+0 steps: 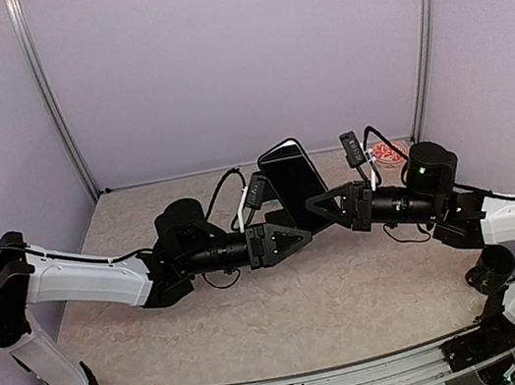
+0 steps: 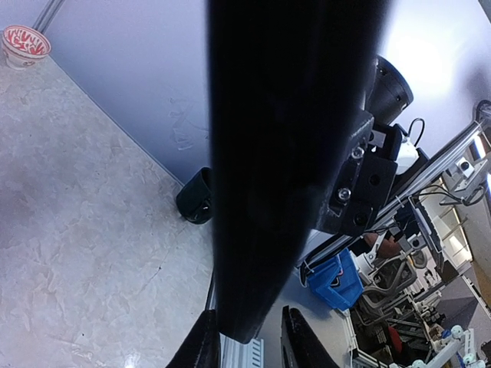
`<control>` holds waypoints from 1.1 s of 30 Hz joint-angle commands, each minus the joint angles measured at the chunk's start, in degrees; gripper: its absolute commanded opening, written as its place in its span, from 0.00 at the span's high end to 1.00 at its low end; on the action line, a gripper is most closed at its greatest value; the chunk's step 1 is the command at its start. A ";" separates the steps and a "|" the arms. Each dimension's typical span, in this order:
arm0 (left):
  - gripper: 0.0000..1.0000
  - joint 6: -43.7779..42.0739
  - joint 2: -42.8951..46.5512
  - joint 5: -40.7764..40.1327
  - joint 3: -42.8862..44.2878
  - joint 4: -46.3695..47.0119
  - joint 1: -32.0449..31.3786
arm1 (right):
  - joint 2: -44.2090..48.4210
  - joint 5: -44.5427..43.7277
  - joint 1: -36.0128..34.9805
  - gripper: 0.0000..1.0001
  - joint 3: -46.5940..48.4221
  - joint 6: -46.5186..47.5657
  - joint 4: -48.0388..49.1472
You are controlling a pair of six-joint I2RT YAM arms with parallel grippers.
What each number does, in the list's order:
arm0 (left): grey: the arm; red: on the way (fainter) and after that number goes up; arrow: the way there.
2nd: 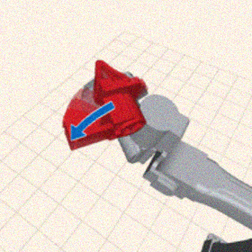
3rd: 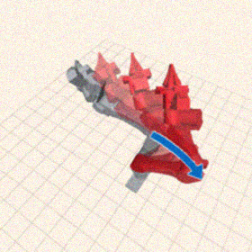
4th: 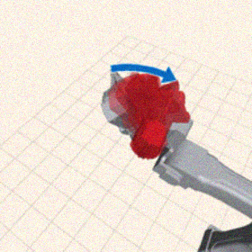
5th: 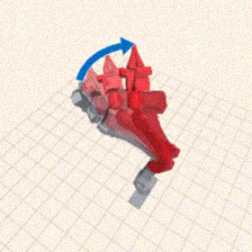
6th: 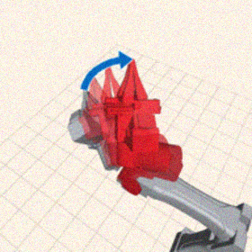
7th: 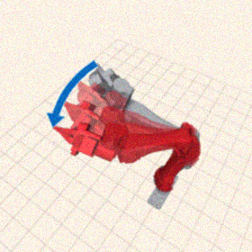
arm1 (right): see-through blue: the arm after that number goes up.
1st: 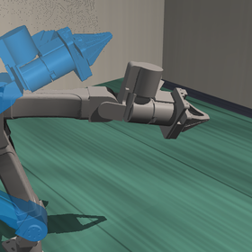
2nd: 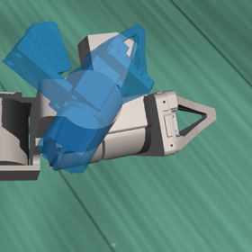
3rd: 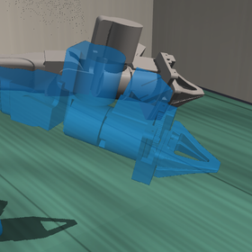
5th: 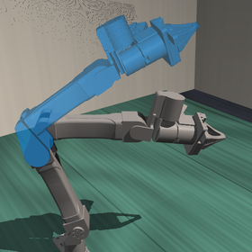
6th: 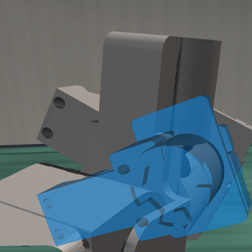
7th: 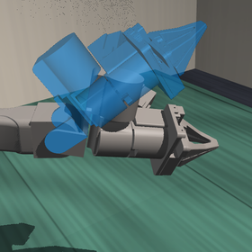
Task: Put the phone into the phone case
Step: Press the corner of the phone case at the bottom left corner of the phone case.
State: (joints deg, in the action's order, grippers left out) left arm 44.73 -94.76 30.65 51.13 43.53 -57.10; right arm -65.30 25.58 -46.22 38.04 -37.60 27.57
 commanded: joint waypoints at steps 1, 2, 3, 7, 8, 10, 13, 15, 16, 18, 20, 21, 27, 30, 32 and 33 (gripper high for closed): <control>0.75 -1.08 -0.29 2.56 2.29 4.64 -1.18 | 0.53 -0.27 -0.19 1.00 -0.78 0.79 0.04; 0.77 -0.99 -0.32 2.44 2.37 4.52 -1.23 | 0.45 -0.27 -0.19 1.00 -0.78 0.82 -0.12; 0.80 -0.97 -0.41 2.23 2.43 4.28 -1.25 | 0.41 -0.27 -0.23 1.00 -0.73 0.91 -0.30; 0.89 -0.41 -0.64 1.45 2.76 3.53 -1.25 | 0.13 -0.84 -0.23 1.00 -0.86 1.71 -1.11; 0.92 -0.16 -0.68 1.19 2.97 3.17 -1.21 | 0.13 -1.17 -0.27 1.00 -0.95 1.99 -1.38; 0.97 0.27 -0.89 0.68 3.16 2.66 -1.26 | 0.25 -1.89 -0.35 1.00 -1.08 2.72 -1.91; 1.00 1.15 -1.03 -0.26 3.51 1.78 -1.21 | 0.64 -3.15 -0.58 1.00 -1.15 3.98 -2.73; 1.00 1.62 -0.97 -0.27 3.54 1.94 -1.21 | 0.78 -4.26 -0.74 1.00 -1.13 5.09 -3.45; 1.00 1.93 -0.89 -0.29 3.47 2.31 -1.20 | 0.78 -4.79 -0.92 1.00 -1.13 5.57 -3.92; 1.00 2.22 -0.44 0.02 3.36 2.76 -1.21 | 0.76 -5.31 -1.06 1.00 -1.04 6.11 -4.63; 0.90 2.21 0.02 0.19 3.29 2.76 -1.23 | 0.85 -5.24 -1.07 1.00 -1.06 6.06 -4.65; 0.83 2.14 0.38 0.13 3.15 2.52 -1.25 | 1.02 -5.13 -1.06 1.00 -1.04 5.93 -4.50; 0.60 0.68 2.84 -1.49 0.46 0.63 -0.78 | 2.22 -5.02 -1.07 1.00 -0.96 4.92 -4.27; 0.54 0.30 4.41 -2.64 -1.38 0.67 0.12 | 2.53 -4.41 -0.98 1.00 -0.82 4.08 -4.28; 0.47 0.14 5.62 -3.34 -2.08 0.61 0.94 | 2.47 -3.92 -0.98 1.00 -0.78 3.23 -4.16; 0.43 0.04 6.07 -3.71 -2.33 0.59 1.41 | 2.38 -3.50 -0.98 1.00 -0.78 2.78 -3.99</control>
State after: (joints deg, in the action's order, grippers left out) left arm 46.17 -92.77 28.60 50.00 41.28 -57.10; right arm -64.25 21.43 -46.87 37.60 -33.93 22.83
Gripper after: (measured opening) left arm 0.514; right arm 0.085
